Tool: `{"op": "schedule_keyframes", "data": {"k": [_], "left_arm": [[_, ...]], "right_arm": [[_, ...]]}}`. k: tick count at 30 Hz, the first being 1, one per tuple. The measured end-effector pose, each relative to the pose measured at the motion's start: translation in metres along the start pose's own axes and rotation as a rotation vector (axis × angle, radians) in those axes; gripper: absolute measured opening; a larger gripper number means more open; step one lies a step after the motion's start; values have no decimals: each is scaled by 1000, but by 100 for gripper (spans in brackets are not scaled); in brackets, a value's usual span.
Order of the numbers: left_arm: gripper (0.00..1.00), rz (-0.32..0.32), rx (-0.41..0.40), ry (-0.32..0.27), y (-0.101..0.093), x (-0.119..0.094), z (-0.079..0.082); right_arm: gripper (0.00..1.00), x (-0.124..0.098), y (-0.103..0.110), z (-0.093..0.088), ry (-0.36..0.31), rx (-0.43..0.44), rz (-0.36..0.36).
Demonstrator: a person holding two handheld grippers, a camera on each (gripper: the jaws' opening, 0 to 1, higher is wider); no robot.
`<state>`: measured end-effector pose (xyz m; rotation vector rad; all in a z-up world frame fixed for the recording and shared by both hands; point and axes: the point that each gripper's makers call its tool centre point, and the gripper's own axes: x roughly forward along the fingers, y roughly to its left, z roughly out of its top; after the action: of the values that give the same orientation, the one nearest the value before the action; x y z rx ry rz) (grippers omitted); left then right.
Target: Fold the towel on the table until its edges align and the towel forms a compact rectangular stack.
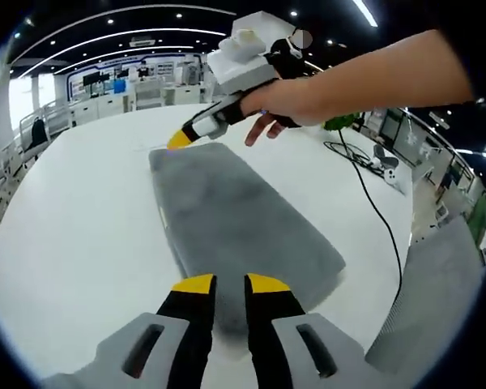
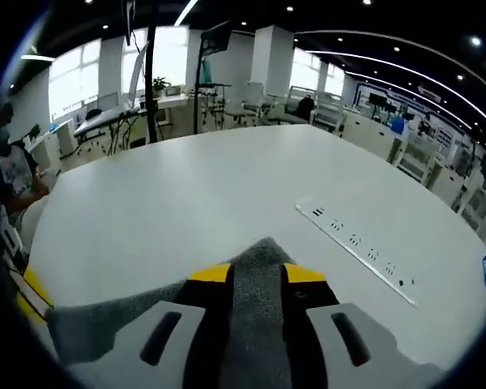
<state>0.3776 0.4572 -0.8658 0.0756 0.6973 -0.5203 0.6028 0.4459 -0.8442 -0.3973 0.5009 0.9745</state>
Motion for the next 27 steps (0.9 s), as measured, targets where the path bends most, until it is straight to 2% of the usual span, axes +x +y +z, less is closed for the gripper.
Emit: {"op": "schedule_keyframes", "data": {"k": [7,10,13,16,22,25,27], "left_arm": [[15,17,15,-2,7,3,6],[15,25,40,-15,15,4,10],[16,30,38,-18,25,7,13],[17,49,70,-18,33,12,14],[21,79,87,-37,43,20,21],[22,77,77,-39,44,25,24],[22,72,76,-25,43,30,23]], "right_arm": [[28,-18,3,-2,-27,14,7],[27,-28,5,-1,-33,-36,17],[28,-39,12,0,-32,-41,26],[28,-47,9,-4,-39,-40,26],[31,-66,13,-24,-28,-57,35],[31,-78,21,-41,-11,-82,46],[31,-84,27,-50,-5,-70,57]]}}
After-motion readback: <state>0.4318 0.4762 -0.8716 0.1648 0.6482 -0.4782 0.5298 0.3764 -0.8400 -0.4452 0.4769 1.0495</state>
